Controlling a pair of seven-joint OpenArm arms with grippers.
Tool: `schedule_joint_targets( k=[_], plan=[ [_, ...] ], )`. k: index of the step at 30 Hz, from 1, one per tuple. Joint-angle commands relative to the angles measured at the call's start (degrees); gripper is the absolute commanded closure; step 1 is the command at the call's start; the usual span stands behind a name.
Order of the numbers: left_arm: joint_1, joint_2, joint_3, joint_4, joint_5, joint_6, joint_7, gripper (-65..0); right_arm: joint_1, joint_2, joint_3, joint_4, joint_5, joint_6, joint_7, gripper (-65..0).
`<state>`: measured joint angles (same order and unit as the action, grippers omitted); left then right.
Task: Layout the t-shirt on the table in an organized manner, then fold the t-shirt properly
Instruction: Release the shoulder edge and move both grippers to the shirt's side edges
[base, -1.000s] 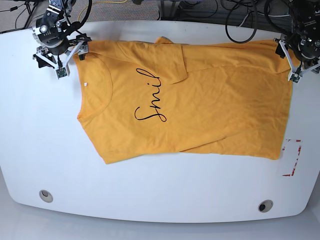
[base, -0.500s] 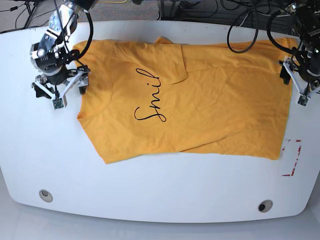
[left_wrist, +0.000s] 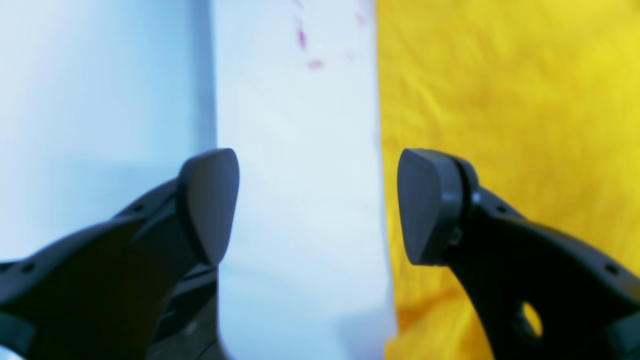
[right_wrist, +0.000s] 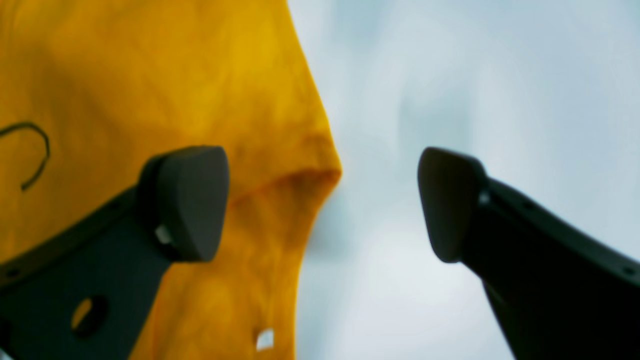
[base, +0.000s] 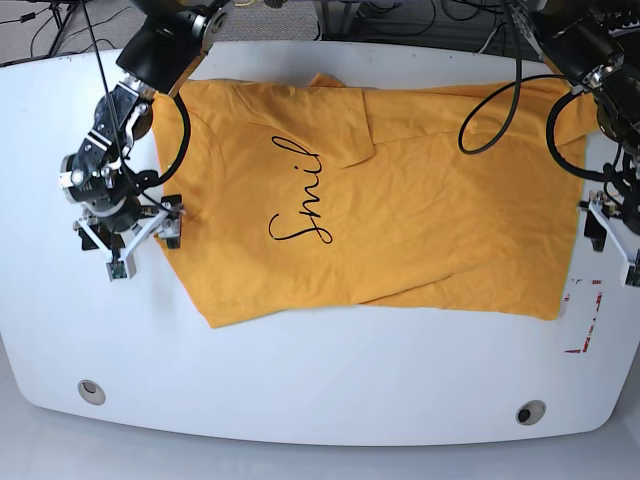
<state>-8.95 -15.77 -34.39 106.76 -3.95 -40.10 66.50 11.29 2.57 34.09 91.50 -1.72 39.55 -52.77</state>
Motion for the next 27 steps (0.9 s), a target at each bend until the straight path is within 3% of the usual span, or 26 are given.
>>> schedule_joint_targets(
  k=[1,5,14,21,27],
  plan=[
    [-3.84,-0.98,-0.03,-3.77,-0.14,0.1,-0.96,-45.8,3.96,0.73,0.07,-3.28,0.44,-0.03,0.86,-56.6],
    [-8.5,-1.33,-0.03,-10.72,-0.14,0.1,-1.4,-45.8,7.39,1.26,0.24,-8.65,0.35,-0.03,2.62,-56.6],
    [-11.23,-1.42,-0.03,-20.3,-0.14,0.1,-10.63,-45.8,12.14,1.87,0.07,-22.1,0.0,-0.47,11.41,-55.5],
    [-10.96,-1.33,-0.03,-20.83,-0.14,0.1,-11.33,-45.8,12.32,3.37,-0.02,-28.87,0.0,-0.47,16.69,-55.5],
    [-10.79,-1.42,-0.03,-20.91,-0.14,0.1,-11.33,-45.8,12.23,3.72,-0.02,-31.94,0.0,-0.47,17.92,-55.5]
  ],
)
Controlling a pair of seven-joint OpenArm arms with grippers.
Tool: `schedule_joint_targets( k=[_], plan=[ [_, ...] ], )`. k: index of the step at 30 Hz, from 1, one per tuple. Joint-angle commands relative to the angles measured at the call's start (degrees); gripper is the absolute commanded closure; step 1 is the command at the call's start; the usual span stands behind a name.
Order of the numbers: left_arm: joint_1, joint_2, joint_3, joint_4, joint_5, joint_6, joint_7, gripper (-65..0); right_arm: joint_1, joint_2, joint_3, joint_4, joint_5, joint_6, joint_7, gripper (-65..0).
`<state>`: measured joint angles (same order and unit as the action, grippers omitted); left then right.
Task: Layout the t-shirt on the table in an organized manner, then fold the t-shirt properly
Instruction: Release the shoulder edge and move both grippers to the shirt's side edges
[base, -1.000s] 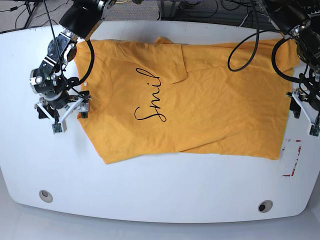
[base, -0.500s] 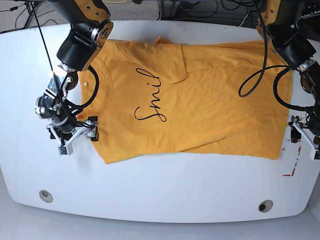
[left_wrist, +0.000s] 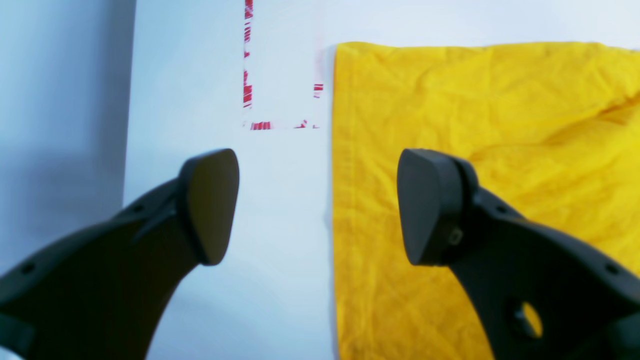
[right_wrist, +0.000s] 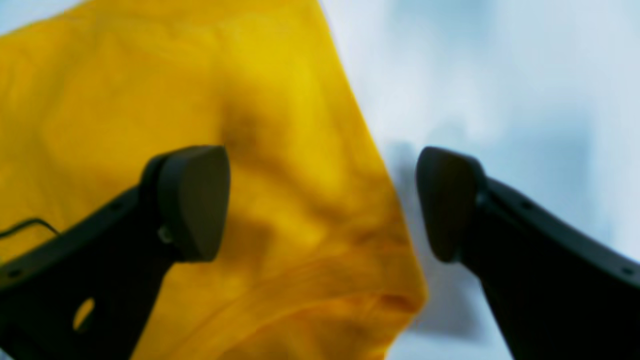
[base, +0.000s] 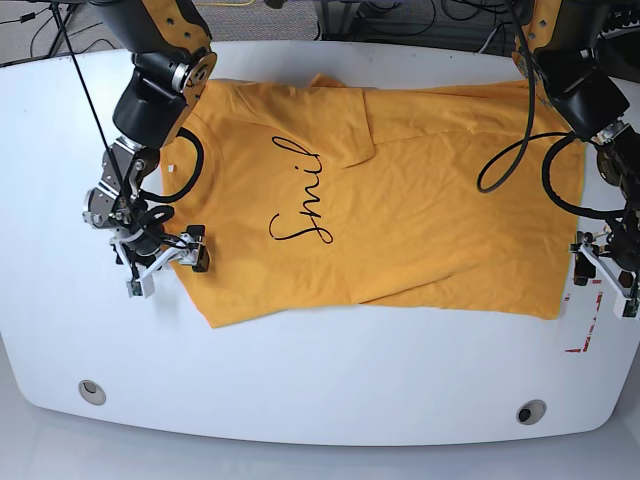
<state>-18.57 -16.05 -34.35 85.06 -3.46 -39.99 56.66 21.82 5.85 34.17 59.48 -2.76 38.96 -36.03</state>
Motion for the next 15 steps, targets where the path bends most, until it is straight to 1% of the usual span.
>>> schedule_joint_targets(
  k=[1,8,12,15],
  plan=[
    [-1.17,-1.22,-0.07,0.79,-0.62,-0.01,-1.5,-45.8,1.69,0.44,-0.11,-0.19,1.05,0.12,1.17,-55.5],
    [-1.26,-1.84,-0.07,0.61,-0.62,-0.01,-1.68,-45.8,1.69,-0.18,-0.11,-0.45,1.05,0.12,1.26,-55.5],
    [-1.43,-1.84,-0.07,0.44,-0.62,-0.01,-1.76,-45.8,1.69,-1.58,-0.2,-0.45,1.05,0.12,1.17,-55.3],
    [-1.78,-1.84,-0.07,-2.46,-0.62,-0.01,-1.85,-46.1,1.69,-2.2,-0.55,-0.45,0.96,0.03,1.17,-55.2]
  ],
)
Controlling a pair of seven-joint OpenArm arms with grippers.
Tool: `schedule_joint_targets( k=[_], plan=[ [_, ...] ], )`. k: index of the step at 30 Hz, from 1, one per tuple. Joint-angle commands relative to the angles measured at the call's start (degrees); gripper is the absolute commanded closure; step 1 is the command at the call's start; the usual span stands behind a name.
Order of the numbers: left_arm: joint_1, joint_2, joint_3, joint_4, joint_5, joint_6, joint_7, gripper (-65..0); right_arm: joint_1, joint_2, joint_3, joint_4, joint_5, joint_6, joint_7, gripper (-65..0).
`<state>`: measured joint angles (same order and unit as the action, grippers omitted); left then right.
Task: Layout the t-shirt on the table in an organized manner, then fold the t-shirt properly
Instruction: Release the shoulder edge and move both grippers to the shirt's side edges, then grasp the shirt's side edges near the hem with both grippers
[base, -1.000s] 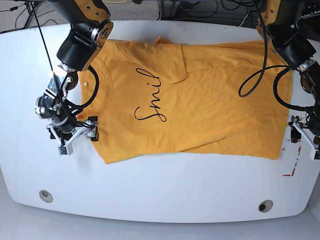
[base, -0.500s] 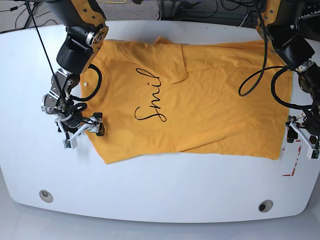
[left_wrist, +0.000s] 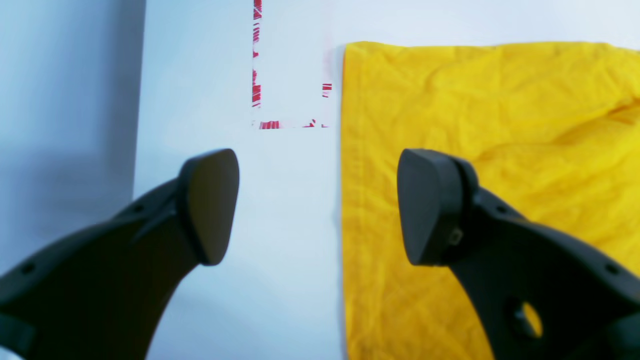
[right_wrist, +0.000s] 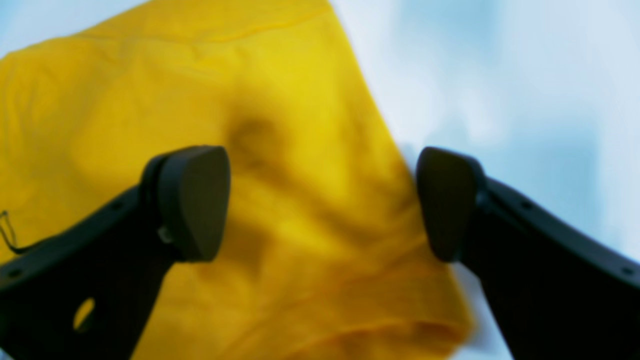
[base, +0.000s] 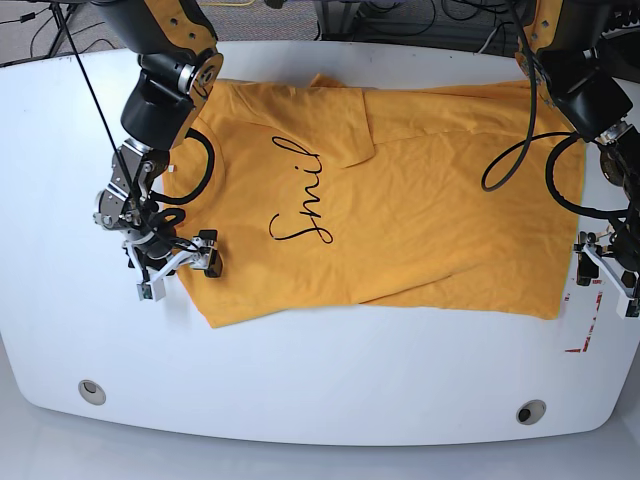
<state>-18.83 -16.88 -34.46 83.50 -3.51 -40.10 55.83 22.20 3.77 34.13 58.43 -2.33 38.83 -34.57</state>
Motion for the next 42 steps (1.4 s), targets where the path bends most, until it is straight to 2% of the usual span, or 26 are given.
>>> schedule_joint_targets(
  k=[1,6,12,14,16,19,22,29,35,42],
  plan=[
    [-2.23,-1.09,0.04,-2.32,-0.58,0.1,-1.37,-46.1,1.32,-0.12,-1.47,0.6,0.53,0.16,-0.29,-54.1],
    [-5.04,-1.36,-0.14,-8.74,-0.58,0.1,-3.48,-46.4,1.23,-0.12,-6.66,0.6,0.97,0.16,-0.29,-43.1],
    [-8.12,-2.68,-0.14,-15.33,-0.67,0.1,-4.71,-46.4,1.23,-0.12,-7.01,0.51,0.97,0.16,-0.29,-28.1],
    [-8.91,-2.76,-0.14,-17.17,-0.58,0.1,-6.56,-46.4,1.23,-0.12,-7.01,0.51,0.97,0.16,-0.2,-21.4],
    [-9.17,-2.94,0.04,-19.72,-0.58,0.1,-10.08,-46.5,1.23,-0.12,-7.1,0.51,0.79,0.16,-0.2,-11.4],
    [-10.23,-4.26,0.13,-23.42,-0.58,0.1,-13.33,-46.7,1.32,-0.12,-7.1,0.51,0.7,0.07,-0.2,0.0],
    [-12.16,-4.43,1.45,-28.69,-0.58,0.67,-15.79,-48.5,1.32,-0.12,-7.1,0.51,0.7,0.07,-0.2,0.0],
    [-14.27,-6.28,5.4,-39.68,-0.58,5.94,-23.09,-58.5,1.32,-0.03,-7.1,0.6,0.61,0.07,-0.2,0.0],
    [-14.27,-7.6,7.42,-45.13,-0.58,10.51,-29.68,-59.9,1.32,-0.03,-7.1,0.6,0.61,0.07,-0.2,0.0],
    [-14.36,-8.04,8.3,-51.11,-0.58,10.87,-33.72,-59.9,1.14,0.05,-7.1,0.69,0.7,0.16,-0.2,0.0]
  ],
)
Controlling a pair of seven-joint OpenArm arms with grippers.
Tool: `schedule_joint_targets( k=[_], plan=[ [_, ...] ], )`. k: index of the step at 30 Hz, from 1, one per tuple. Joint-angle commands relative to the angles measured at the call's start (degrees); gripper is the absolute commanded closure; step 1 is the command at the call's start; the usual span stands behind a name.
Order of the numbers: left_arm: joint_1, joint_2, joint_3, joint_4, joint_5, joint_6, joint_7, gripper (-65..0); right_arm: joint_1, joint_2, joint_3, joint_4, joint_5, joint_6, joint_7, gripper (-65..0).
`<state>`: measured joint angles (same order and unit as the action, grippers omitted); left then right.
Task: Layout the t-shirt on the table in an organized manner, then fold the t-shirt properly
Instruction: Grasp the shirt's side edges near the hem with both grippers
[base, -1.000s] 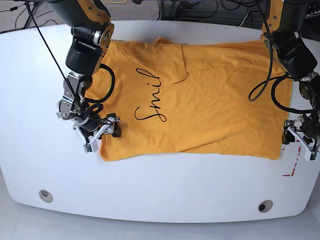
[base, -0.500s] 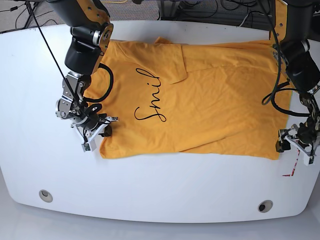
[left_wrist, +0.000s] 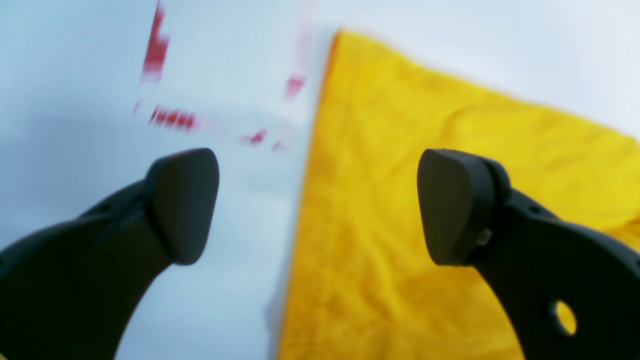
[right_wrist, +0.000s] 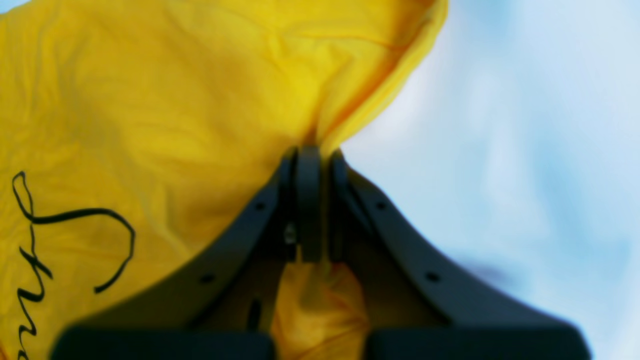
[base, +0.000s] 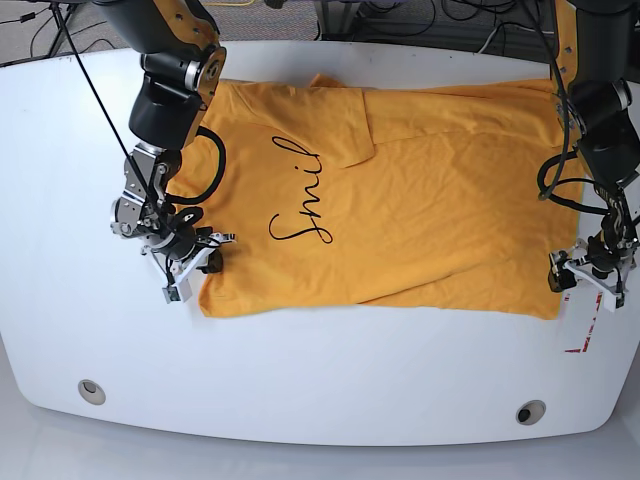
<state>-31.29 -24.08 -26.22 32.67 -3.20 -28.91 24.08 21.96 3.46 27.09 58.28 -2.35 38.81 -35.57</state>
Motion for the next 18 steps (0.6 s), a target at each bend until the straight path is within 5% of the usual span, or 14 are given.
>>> schedule_joint_targets(
  k=[1,18],
  plan=[
    [-1.9,-0.94,0.06,-1.06,-0.89,-0.32,-2.49,-59.9,1.39,0.36,-0.06,0.84,0.81,0.18,0.8,0.0],
    [-5.85,1.35,1.47,-8.36,-0.89,-0.32,-4.34,-59.3,0.77,0.62,-0.06,0.93,0.9,0.62,0.8,0.0]
  ],
)
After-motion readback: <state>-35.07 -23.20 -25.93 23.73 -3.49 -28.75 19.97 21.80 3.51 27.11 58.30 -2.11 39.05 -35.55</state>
